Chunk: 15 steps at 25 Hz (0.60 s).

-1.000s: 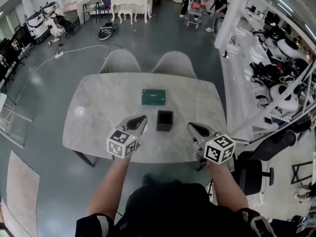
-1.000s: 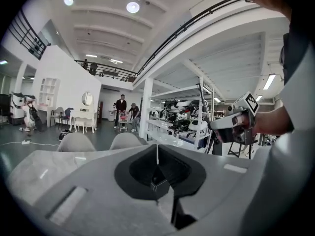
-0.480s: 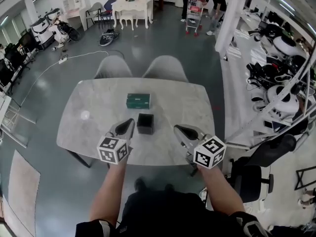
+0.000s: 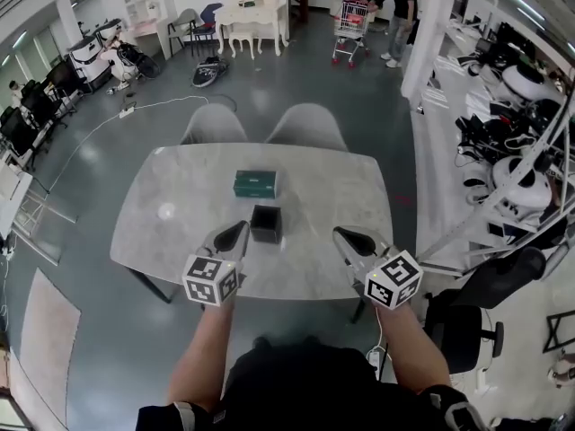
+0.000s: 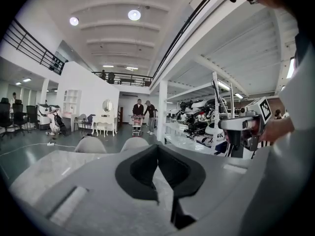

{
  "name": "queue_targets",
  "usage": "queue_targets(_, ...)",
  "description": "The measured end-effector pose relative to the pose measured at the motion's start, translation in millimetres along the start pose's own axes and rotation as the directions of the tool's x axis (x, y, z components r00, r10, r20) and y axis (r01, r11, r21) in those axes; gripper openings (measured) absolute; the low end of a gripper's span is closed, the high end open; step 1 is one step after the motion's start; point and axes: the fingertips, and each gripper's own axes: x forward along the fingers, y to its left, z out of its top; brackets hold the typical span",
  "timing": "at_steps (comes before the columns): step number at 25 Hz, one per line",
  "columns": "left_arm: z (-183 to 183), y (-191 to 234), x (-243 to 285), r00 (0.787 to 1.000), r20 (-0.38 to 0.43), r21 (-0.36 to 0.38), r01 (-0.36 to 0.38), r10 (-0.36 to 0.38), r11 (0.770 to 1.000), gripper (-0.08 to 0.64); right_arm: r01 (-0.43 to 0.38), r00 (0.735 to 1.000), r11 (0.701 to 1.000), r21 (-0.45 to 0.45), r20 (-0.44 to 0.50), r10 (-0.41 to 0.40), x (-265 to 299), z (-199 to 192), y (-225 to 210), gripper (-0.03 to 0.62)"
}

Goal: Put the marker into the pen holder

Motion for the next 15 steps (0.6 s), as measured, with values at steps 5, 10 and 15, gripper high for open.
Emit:
queue_targets(5,5.2,12.5,0.5,1.0,0.01,-0.007,0.016,-0.016,1.0,0.011,0.05,0.997,0.999,0.015,0.052,-0.05,3.6,11.8,0.8,0.002)
queue_targets(10,10.7,24.3,-0.3,0.999,0.022,-0.023,0.029,-0.029,0.999,0.011,0.032,0.998,0.999,0.007,0.06,-0.032,24.3,24.3,14.4,0.002)
queue_targets(15,12.0,31.2,-7.0,0.999,0.016,-0.016,0.038,-0.038,0.999,0.011,0.012,0.999,1.0,-0.013,0.04,-0.011,42.1,26.6,29.3,0.002)
